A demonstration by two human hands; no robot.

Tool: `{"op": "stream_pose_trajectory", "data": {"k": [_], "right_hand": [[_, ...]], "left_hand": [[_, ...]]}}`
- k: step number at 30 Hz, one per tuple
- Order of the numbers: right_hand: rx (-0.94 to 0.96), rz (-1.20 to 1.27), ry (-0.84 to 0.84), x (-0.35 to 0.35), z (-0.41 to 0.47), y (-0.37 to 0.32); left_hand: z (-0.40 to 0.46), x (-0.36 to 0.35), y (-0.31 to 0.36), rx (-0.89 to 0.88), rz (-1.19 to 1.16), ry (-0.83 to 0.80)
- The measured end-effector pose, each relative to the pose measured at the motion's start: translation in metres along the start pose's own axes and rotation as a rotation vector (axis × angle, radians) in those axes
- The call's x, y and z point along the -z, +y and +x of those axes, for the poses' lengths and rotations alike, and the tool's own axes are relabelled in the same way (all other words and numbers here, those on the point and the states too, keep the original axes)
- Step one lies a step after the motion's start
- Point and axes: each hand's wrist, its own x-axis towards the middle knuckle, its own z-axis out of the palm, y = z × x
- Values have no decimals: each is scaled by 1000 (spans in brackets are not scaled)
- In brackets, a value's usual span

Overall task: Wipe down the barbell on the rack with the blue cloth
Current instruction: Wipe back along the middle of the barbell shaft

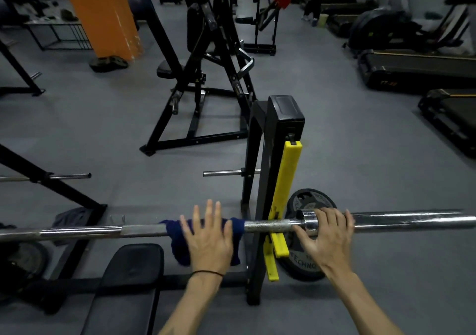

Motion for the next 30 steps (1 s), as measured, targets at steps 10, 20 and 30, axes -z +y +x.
{"op": "stream_pose_trajectory", "data": {"k": [10,20,30], "right_hand": [[27,-1,35,-4,-1,3],[-13,-17,-37,2,-1,0],[-70,17,-41,3,0,-5]], "left_hand": [[-7,9,-52,-131,4,-64],[0,-3,34,-364,-50,-110],[0,3,2,-16,-89,17]]}}
